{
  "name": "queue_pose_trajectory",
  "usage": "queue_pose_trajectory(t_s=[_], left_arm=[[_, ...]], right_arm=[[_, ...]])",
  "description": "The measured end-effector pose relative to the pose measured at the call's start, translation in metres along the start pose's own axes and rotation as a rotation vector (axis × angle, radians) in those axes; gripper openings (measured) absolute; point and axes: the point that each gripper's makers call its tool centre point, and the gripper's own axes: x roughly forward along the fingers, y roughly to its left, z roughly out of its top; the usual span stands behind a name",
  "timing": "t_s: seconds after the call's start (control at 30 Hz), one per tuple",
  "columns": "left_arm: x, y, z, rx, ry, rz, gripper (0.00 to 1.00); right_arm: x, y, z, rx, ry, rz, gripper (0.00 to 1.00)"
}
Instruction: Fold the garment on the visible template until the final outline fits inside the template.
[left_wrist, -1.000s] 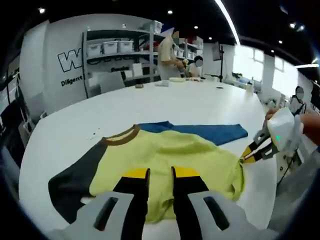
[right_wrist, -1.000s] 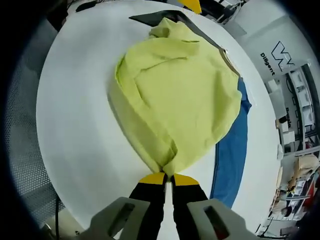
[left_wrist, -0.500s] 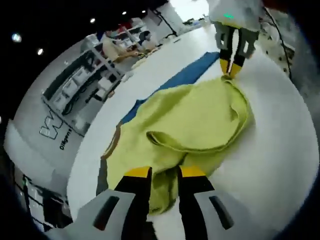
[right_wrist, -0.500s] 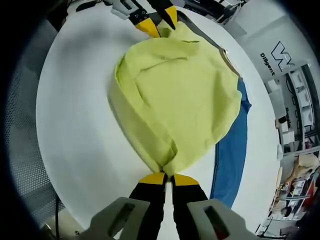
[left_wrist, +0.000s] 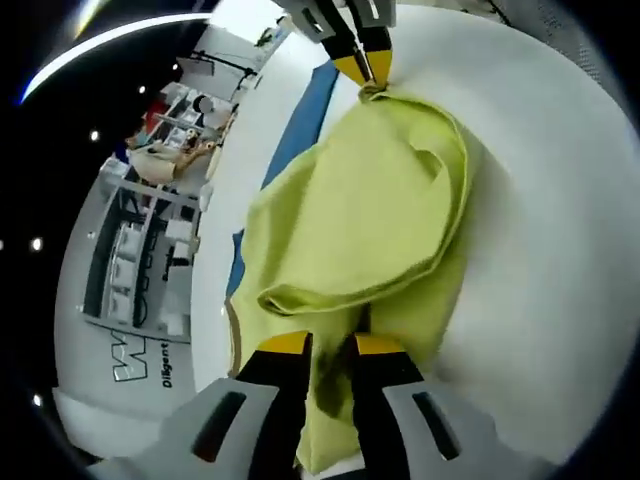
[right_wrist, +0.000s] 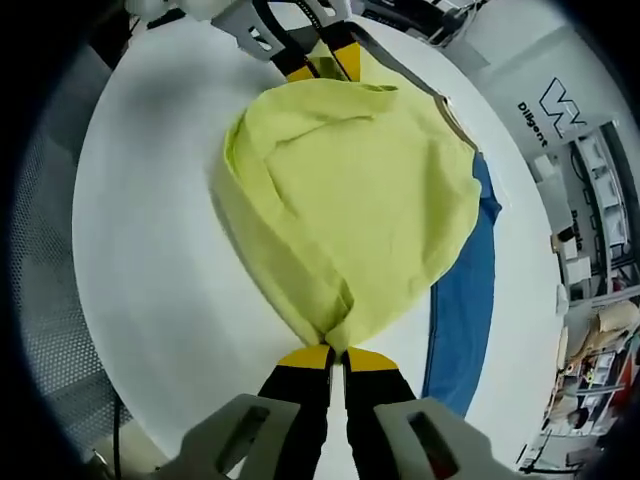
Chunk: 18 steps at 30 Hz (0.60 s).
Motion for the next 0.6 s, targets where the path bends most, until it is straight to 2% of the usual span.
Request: queue_pose_trajectory(t_s=[0.07,0.1,0.13,0.17,0.23,0.3,0.4,0.43,0.5,0.57,0.6], left_arm=[[-0.002,0.002,0.002,-0.113,-0.016,-0.003,0.03],[-0.004,0.001,0.004,-0.152,-0.030,-0.014,0.02],[-0.008,0.010,0.007,-0.172,-0.051,0.027,0.01],[-0.013,0.015,0.013,-0.247,-0.103,0.038,0.01],[-0.023,0.019,0.011,-0.362,-0.122,0.040,0.01],[-0.038,0.026,0.012,-0.488,-0.175,0.059,0.01],[-0.055,0.031,0.006,-0.607,-0.201,0.078,0.01],[-0.063,0.033,0.007,-0.681,-0.237,0.081,0.01],[-0.079,0.036,-0.002,-0.759,-0.244,0.112,0.01],[-0.090,0.035,-0.004,-0.818,-0.272,0.111,0.01],[-0.099,0.036,-0.010,-0.830,-0.268,0.131,0.01]], right_arm=[[0.000,0.000,0.000,-0.001,0.001,0.000,0.00],[0.000,0.000,0.000,-0.001,0.001,0.000,0.00],[0.000,0.000,0.000,-0.001,0.000,0.000,0.00],[0.000,0.000,0.000,0.001,0.000,0.001,0.00],[-0.001,0.000,0.000,0.003,-0.001,0.003,0.00],[0.000,0.000,0.000,0.001,0.002,0.005,0.00],[0.000,-0.001,0.000,-0.005,0.006,0.005,0.00],[0.000,-0.001,0.000,-0.006,0.007,0.005,0.00],[0.000,-0.001,0.000,-0.005,0.007,0.006,0.00],[0.000,-0.001,0.000,-0.008,0.008,0.007,0.00],[0.000,0.000,0.000,-0.010,0.010,0.007,0.00]])
